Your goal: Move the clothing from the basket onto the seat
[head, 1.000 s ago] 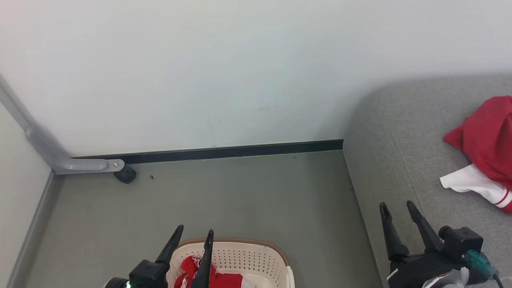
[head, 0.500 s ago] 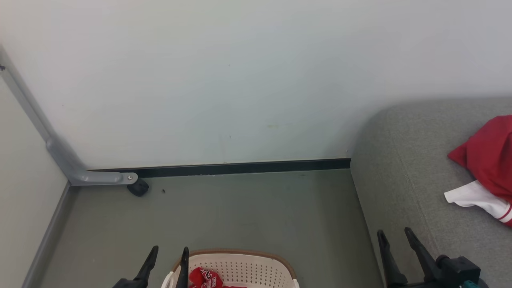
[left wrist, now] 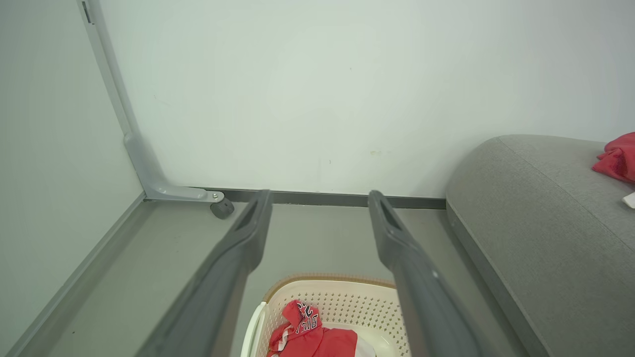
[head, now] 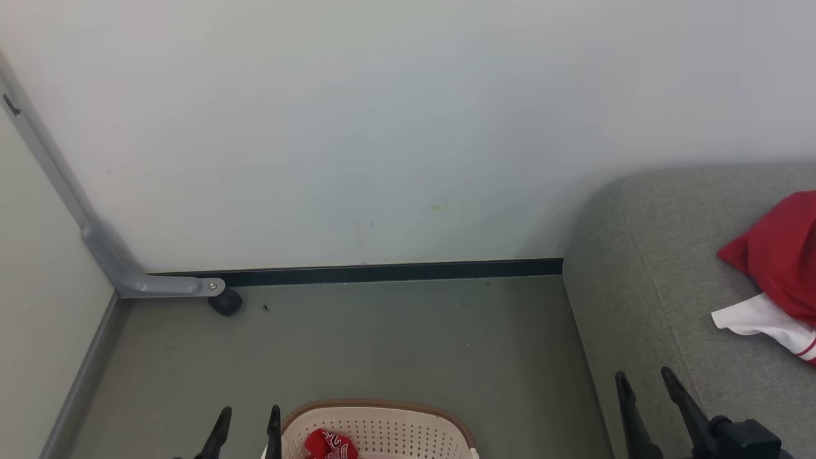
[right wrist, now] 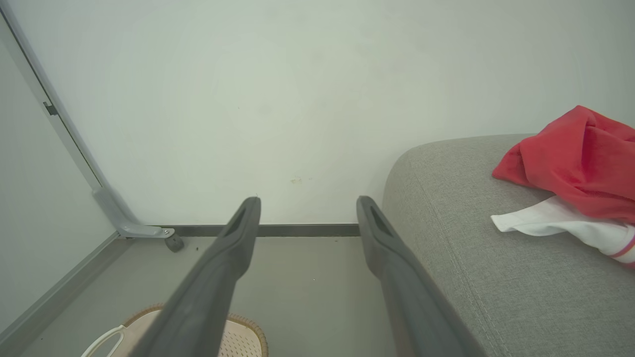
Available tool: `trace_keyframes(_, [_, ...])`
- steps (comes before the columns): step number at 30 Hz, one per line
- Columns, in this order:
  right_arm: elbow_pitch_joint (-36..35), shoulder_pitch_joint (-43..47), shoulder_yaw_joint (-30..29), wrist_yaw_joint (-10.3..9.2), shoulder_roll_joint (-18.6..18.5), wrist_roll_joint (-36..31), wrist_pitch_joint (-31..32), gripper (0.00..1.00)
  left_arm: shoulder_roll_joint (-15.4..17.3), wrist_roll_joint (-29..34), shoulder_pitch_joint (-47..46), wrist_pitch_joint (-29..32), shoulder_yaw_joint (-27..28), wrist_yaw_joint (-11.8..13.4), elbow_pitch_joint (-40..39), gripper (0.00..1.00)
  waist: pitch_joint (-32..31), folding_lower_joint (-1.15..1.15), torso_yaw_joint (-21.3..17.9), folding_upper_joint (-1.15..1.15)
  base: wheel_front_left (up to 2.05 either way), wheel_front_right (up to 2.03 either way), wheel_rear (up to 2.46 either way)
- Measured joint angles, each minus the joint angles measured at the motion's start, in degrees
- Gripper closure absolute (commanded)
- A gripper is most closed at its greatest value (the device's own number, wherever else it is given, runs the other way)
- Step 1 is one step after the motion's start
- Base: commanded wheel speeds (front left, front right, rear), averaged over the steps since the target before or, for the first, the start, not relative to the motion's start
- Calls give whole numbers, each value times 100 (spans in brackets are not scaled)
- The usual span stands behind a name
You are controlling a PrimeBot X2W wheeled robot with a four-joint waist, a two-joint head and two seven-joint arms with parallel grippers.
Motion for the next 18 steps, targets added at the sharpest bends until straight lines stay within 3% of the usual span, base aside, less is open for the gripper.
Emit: trace_keyframes(18, [-443,156,-37,-110,-41,0,51,0,-131,141,-1,-47,90,0,19,0,103,0,23,0,0,0,0])
